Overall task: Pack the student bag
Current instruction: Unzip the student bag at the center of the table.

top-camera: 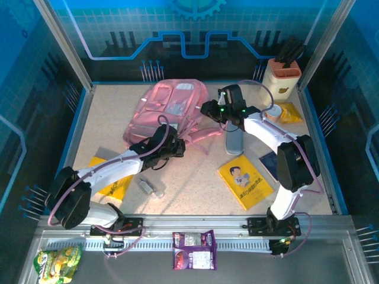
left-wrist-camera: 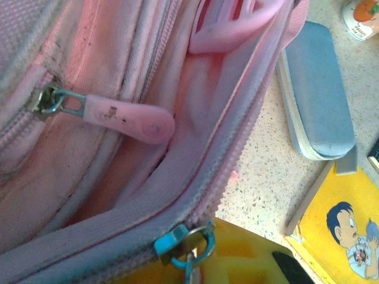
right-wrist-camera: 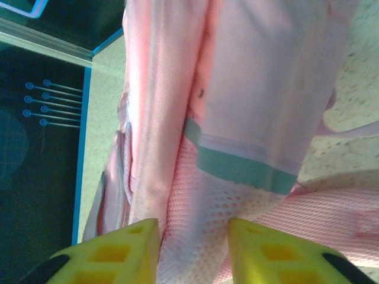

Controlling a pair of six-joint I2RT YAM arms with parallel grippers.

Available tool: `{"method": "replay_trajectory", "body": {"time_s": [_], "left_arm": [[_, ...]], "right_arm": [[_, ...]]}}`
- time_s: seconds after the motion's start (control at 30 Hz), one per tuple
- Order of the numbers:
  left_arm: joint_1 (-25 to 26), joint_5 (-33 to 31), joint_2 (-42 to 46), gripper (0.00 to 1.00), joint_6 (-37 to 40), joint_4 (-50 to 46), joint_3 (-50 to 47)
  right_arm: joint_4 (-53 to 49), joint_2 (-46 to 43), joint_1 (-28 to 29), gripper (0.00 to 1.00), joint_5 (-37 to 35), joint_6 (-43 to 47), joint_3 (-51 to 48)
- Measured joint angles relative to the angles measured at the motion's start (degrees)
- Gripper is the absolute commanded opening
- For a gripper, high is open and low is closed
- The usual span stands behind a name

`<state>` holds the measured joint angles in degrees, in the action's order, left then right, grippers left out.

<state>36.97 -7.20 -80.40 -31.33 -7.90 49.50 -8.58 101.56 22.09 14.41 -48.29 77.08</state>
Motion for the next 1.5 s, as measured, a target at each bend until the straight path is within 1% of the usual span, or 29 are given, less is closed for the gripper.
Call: {"method": "replay_trajectory", "body": {"time_s": [0.07,0.1,0.23,0.37,0.47,0.6,0.7,0.83,0.93,1.0,1.13,1.23,1.37,1.5], "left_arm": [[0.0,0.02,-1.05,0.0,-1.05,-0.5,0.2],[0.0,0.04,-1.4,0.0,-1.49,-0.92,0.2],[0.0,0.39,-2.67,0.0,-2.97,-1.51,0.2],[0.0,1.22,-3.48,0.0,-3.78,-1.2,0.33],[0.0,1.64,-4.11,0.0,-4.66,-0.81,0.61],[0.0,1.73,-4.22,0.0,-4.76,-0.52,0.63],[0.0,1.73,-4.22,0.0,-4.76,-0.39,0.63],[0.0,1.99,-4.22,0.0,-4.68,-0.42,0.72],[0.0,2.16,-4.22,0.0,-4.57,-0.44,1.18],[0.0,2.19,-4.33,0.0,-4.55,-0.42,1.66],[0.0,2.27,-4.72,0.0,-4.33,-0.44,2.29],[0.0,2.62,-5.6,0.0,-4.28,-0.96,2.54],[0.0,3.32,-6.05,0.0,-3.89,-1.05,2.56],[0.0,4.15,-6.05,0.0,-3.04,-2.03,3.13]], "right_arm": [[-0.11,-1.38,-1.03,0.63,0.87,0.96,-1.51],[-0.39,-2.36,-1.31,0.67,1.18,1.01,-2.51],[-1.01,-8.11,-1.07,0.77,4.09,0.22,-8.31],[1.07,-11.15,1.33,0.88,6.78,-4.63,-14.19],[3.1,-10.8,4.26,0.89,7.41,-9.44,-17.09],[6.75,-9.46,7.15,0.85,7.15,-14.38,-17.49],[9.11,-9.29,8.37,0.79,5.55,-16.9,-17.49],[14.91,-9.11,8.98,0.75,3.98,-21.73,-18.82],[19.67,-7.28,9.07,0.71,3.63,-26.25,-20.85],[20.63,-5.14,9.2,0.7,3.56,-28.59,-21.42],[21.24,-1.73,10.47,0.63,2.73,-31.67,-21.79],[24.28,-0.04,10.99,0.49,2.47,-33.24,-21.79],[28.37,2.01,10.97,0.24,2.36,-34.18,-21.59],[29.57,2.29,10.95,0.05,2.36,-33.2,-21.33]]}}
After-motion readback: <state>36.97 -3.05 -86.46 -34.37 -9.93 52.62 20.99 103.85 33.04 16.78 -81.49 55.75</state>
